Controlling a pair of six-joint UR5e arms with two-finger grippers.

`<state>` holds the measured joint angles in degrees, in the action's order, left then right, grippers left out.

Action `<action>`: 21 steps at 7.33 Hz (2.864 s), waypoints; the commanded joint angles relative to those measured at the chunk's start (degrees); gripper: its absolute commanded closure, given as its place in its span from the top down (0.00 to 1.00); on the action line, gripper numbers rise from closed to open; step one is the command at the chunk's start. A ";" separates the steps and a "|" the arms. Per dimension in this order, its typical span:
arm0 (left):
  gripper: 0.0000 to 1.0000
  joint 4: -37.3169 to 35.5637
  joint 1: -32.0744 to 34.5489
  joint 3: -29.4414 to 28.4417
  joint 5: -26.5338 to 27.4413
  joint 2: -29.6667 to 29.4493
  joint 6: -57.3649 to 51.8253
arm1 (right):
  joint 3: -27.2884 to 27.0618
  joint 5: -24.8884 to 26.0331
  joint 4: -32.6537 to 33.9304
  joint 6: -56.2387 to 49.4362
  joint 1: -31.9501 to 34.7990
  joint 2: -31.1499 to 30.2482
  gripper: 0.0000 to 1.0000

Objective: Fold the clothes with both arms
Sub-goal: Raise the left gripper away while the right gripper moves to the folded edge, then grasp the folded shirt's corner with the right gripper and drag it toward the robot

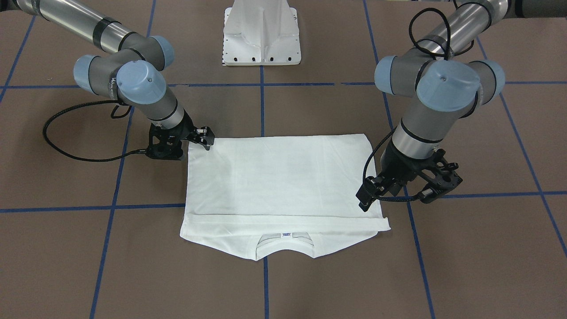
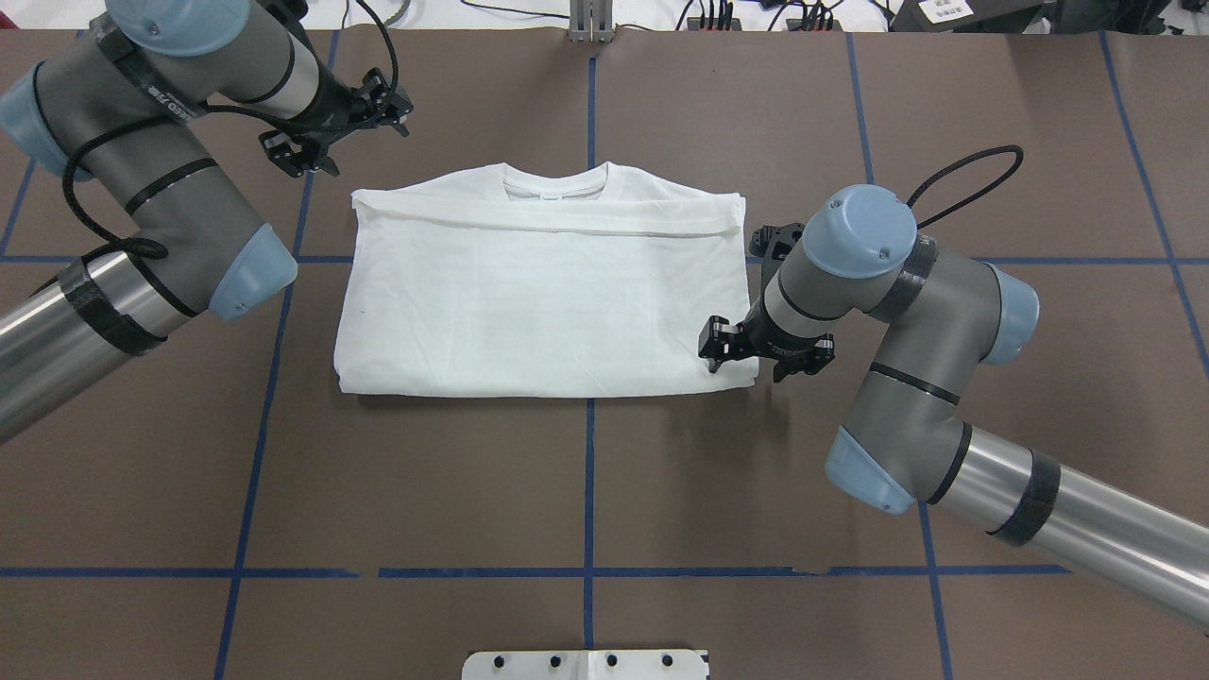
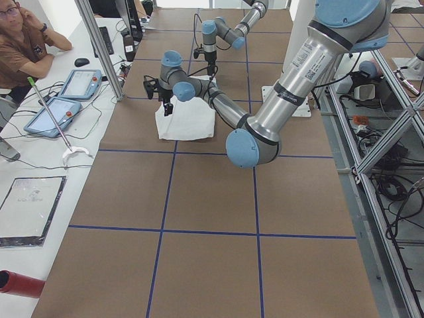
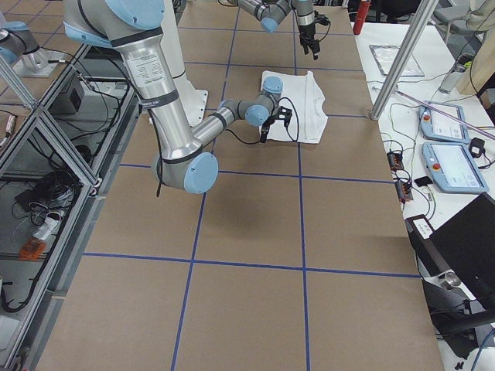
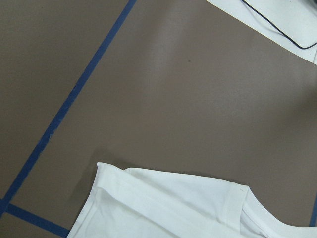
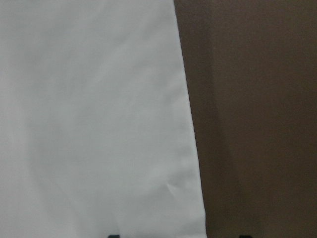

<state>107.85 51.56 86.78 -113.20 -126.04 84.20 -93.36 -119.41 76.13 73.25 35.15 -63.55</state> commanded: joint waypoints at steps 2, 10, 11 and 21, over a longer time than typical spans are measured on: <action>0.99 0.08 -0.06 0.06 0.00 0.00 0.00 | -0.95 -0.29 -0.02 0.22 -0.61 -0.61 0.58; 0.98 -0.09 0.03 1.11 0.00 0.09 0.00 | -19.36 -1.08 -0.02 2.25 -0.43 -18.67 0.00; 0.98 -0.35 -0.06 1.46 0.00 -0.08 0.00 | -22.89 -1.08 -0.11 2.24 -0.70 -23.42 0.00; 0.98 -0.36 -4.27 5.24 1.93 1.15 2.02 | -36.37 -2.49 -0.63 10.51 -29.36 -37.27 1.00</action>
<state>107.46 47.77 91.78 -111.31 -125.18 86.07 -129.60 -122.17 75.57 82.98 5.85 -101.40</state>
